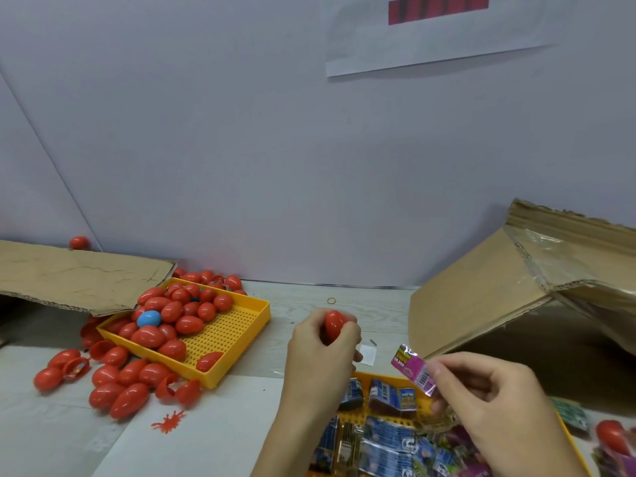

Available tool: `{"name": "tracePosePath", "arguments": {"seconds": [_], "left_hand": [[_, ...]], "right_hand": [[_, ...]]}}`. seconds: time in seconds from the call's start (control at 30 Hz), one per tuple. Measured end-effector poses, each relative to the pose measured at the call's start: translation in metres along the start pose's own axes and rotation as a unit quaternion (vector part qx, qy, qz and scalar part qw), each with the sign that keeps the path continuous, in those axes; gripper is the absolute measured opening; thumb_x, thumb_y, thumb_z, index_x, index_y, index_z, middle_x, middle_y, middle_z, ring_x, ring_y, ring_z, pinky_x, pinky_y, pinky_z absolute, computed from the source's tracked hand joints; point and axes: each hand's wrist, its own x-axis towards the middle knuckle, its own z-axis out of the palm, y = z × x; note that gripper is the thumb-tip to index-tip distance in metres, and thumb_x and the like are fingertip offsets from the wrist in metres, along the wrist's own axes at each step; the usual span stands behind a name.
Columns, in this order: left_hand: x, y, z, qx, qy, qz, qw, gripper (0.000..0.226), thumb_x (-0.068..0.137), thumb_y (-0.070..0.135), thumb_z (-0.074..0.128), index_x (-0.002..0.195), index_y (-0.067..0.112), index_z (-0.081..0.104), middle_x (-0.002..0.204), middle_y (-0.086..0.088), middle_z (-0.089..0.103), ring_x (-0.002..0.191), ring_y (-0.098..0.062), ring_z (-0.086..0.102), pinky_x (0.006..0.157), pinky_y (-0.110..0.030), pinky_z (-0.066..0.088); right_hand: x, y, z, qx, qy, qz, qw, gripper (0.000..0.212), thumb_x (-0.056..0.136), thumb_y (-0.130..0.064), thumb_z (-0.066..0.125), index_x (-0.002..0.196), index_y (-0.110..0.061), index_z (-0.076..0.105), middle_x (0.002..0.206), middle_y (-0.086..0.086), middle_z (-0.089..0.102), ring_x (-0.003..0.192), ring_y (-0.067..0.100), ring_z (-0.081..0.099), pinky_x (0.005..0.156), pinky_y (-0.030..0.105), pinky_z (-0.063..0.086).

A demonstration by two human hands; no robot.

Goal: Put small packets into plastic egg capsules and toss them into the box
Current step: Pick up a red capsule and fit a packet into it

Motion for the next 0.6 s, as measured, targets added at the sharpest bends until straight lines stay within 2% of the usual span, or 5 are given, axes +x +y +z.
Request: {"name": "tracePosePath", "arguments": {"seconds": [0.2, 0.27, 0.37, 0.47, 0.6], "left_hand": [[-0.0013, -0.0022, 0.0019, 0.028, -0.084, -0.025, 0.996, 0.009, 0.086, 0.013, 0.057, 0.079, 0.017, 0.061, 0.071, -0.004, 0.055, 0.062, -0.016, 0.053, 0.058, -0.026, 0.048], [-0.0027, -0.0016, 0.0023, 0.035, -0.117, -0.029, 0.992, 0.01, 0.085, 0.024, 0.064, 0.077, 0.019, 0.063, 0.065, 0.0, 0.051, 0.058, -0.013, 0.048, 0.057, -0.026, 0.045], [-0.0053, 0.0008, 0.0018, 0.042, -0.157, -0.024, 0.986, 0.026, 0.08, 0.047, 0.074, 0.079, 0.021, 0.067, 0.056, 0.009, 0.047, 0.051, -0.008, 0.045, 0.054, -0.022, 0.043], [-0.0076, 0.0037, 0.0009, 0.048, -0.169, -0.016, 0.984, 0.018, 0.082, 0.036, 0.076, 0.077, 0.02, 0.072, 0.05, 0.014, 0.051, 0.045, -0.001, 0.049, 0.048, -0.014, 0.041], [-0.0068, 0.0041, -0.0011, 0.033, -0.148, -0.021, 0.988, 0.013, 0.083, 0.029, 0.076, 0.071, 0.024, 0.074, 0.057, 0.014, 0.057, 0.052, -0.002, 0.052, 0.057, -0.019, 0.046]], "right_hand": [[0.0013, -0.0018, -0.0013, 0.082, -0.005, 0.017, 0.996, 0.013, 0.081, -0.009, 0.071, 0.072, -0.017, 0.076, 0.058, 0.011, 0.07, 0.052, 0.015, 0.067, 0.044, 0.015, 0.046], [0.0013, -0.0037, -0.002, 0.086, -0.01, 0.016, 0.996, 0.012, 0.081, -0.009, 0.071, 0.073, -0.017, 0.076, 0.059, 0.01, 0.07, 0.053, 0.015, 0.067, 0.044, 0.014, 0.046], [0.0005, -0.0063, -0.0026, 0.085, -0.016, 0.015, 0.996, 0.01, 0.081, -0.01, 0.071, 0.075, -0.016, 0.077, 0.06, 0.01, 0.071, 0.056, 0.017, 0.068, 0.046, 0.013, 0.046], [-0.0004, -0.0081, -0.0027, 0.081, -0.024, 0.02, 0.996, 0.007, 0.08, -0.011, 0.071, 0.078, -0.016, 0.076, 0.061, 0.009, 0.071, 0.058, 0.017, 0.069, 0.047, 0.013, 0.047], [-0.0012, -0.0095, -0.0038, 0.086, -0.022, 0.023, 0.996, 0.008, 0.08, -0.011, 0.071, 0.077, -0.016, 0.076, 0.062, 0.009, 0.071, 0.058, 0.016, 0.069, 0.046, 0.012, 0.045]]}}
